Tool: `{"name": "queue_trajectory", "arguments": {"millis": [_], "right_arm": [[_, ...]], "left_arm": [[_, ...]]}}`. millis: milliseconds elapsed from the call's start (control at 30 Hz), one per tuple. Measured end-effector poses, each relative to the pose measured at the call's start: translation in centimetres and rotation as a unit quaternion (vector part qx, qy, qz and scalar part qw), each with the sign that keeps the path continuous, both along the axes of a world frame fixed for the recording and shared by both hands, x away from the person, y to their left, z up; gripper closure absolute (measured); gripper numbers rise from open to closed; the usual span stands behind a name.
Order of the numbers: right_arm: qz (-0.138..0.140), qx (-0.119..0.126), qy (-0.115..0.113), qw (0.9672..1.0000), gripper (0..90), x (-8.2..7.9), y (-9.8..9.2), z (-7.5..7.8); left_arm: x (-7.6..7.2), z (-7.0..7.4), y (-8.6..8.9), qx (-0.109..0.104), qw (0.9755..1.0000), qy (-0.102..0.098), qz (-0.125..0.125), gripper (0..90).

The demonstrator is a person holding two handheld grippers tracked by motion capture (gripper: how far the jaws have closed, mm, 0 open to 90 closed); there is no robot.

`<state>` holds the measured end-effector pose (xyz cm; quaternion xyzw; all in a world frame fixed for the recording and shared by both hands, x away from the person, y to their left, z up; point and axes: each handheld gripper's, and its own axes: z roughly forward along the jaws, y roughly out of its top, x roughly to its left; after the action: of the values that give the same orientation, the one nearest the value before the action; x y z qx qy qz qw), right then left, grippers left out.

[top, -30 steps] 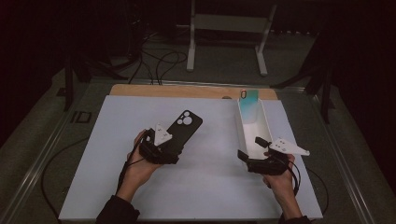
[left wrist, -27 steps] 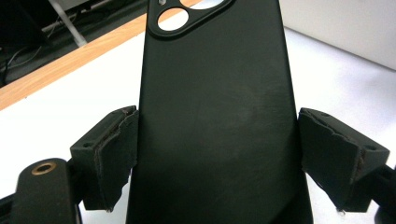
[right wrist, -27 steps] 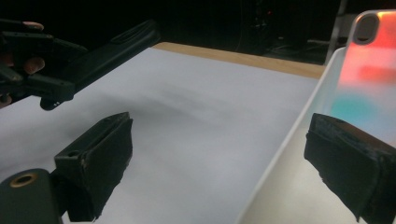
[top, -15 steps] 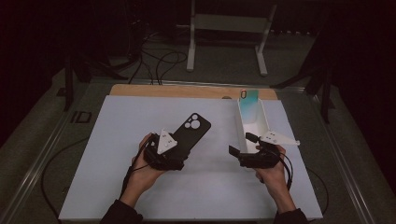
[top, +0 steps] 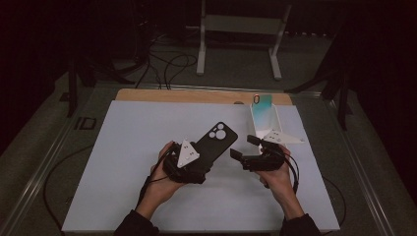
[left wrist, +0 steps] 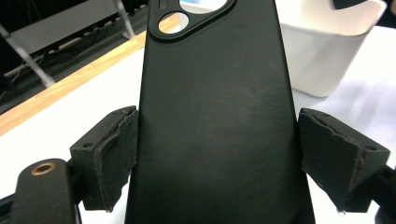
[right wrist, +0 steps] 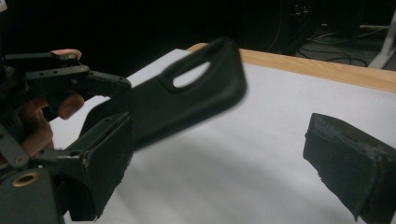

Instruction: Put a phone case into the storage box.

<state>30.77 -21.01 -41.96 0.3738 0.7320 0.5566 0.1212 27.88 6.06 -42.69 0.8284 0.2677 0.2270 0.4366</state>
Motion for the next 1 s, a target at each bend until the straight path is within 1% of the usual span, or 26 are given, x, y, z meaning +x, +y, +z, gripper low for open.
{"name": "queue_trajectory", "arguments": {"millis": [33, 67, 100, 167, 233, 300, 333, 400, 433, 500, 533, 633, 767, 833, 933, 1000], "right_arm": [[0.003, 0.001, 0.002, 1.0, 9.1, 0.1, 0.1, 0.1], [0.003, 0.01, 0.008, 0.9999, 12.8, 0.2, 0.3, 0.2], [0.003, 0.01, 0.008, 0.9999, 12.8, 0.2, 0.3, 0.2], [0.003, 0.019, 0.018, 0.9997, 13.6, 0.3, 0.4, 0.2], [0.006, 0.024, 0.023, 0.9994, 14.6, 0.4, 0.5, 0.2], [0.007, 0.025, 0.031, 0.9992, 16.0, 0.5, 0.7, 0.2], [0.012, 0.022, 0.036, 0.999, 18.4, 0.5, 0.9, 0.1], [0.012, 0.022, 0.036, 0.999, 18.4, 0.5, 0.9, 0.1], [0.014, 0.019, 0.035, 0.9991, 20.3, 0.5, 1.0, 0.1], [0.026, 0.012, 0.041, 0.9987, 30.5, 0.4, 1.7, 0.2], [0.026, 0.012, 0.041, 0.9987, 30.5, 0.4, 1.7, 0.2], [0.042, 0.01, 0.046, 0.998, 42.6, 0.3, 2.1, 0.3], [0.07, 0.021, 0.055, 0.9958, 59.3, 0.2, 2.5, 0.5], [0.075, 0.021, 0.053, 0.9955, 65.2, 0.2, 2.8, 0.7], [0.084, 0.029, 0.057, 0.9945, 72.8, 0.2, 3.2, 0.7], [0.085, 0.031, 0.058, 0.9942, 74.2, 0.2, 3.2, 0.7]], "left_arm": [[-0.1, 0.0, -0.2, 0.0, 1.0, -0.001, -0.003, 15.6], [-0.1, 0.1, -0.3, -0.001, 1.0, -0.003, -0.005, 15.6], [-0.2, 0.1, -0.4, -0.001, 1.0, -0.004, -0.007, 15.6], [-0.3, 0.1, -0.6, -0.001, 0.9999, -0.006, -0.009, 15.5], [-0.4, 0.1, -0.7, -0.004, 0.9999, -0.007, -0.011, 15.5], [-0.4, 0.1, -0.8, -0.006, 0.9999, -0.008, -0.012, 15.5], [-0.4, 0.1, -0.9, -0.006, 0.9999, -0.008, -0.013, 15.5], [-0.4, 0.1, -1.0, -0.004, 0.9999, -0.008, -0.014, 15.5], [-0.4, 0.0, -1.2, -0.006, 0.9998, -0.006, -0.015, 15.5], [-0.3, 0.1, -1.3, -0.009, 0.9998, -0.005, -0.016, 15.5], [-0.3, 0.1, -1.4, -0.011, 0.9998, -0.005, -0.018, 15.5], [-0.3, 0.1, -1.7, -0.011, 0.9998, -0.004, -0.018, 15.4], [-0.2, -0.1, -1.8, -0.006, 0.9999, -0.005, -0.013, 15.4], [-0.2, -0.2, -1.9, -0.006, 0.9999, -0.004, -0.011, 15.4], [-0.2, -0.3, -1.9, -0.003, 0.9999, -0.004, -0.009, 15.2], [-0.2, -0.3, -1.9, -0.003, 1.0, -0.004, -0.004, 15.1]]}}
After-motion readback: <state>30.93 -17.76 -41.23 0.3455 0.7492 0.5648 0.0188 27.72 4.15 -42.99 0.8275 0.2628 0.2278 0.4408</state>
